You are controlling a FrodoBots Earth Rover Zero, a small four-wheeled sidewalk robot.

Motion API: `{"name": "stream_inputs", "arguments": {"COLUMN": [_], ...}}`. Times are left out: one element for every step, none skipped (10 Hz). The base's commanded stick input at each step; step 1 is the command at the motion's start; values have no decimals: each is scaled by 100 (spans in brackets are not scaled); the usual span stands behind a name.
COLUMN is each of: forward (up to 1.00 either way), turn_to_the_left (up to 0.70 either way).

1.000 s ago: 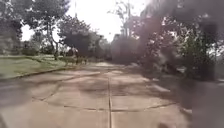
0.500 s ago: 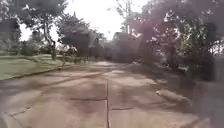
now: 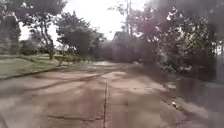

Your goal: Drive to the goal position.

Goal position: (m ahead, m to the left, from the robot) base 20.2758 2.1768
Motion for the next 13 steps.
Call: {"name": "stream_inputs", "arguments": {"forward": [100,100,100,100,100,100,100,100,100,100,100,100,100], "turn_to_the_left": [0,0,0,0,0,0,0,0,0,0,0,0,0]}}
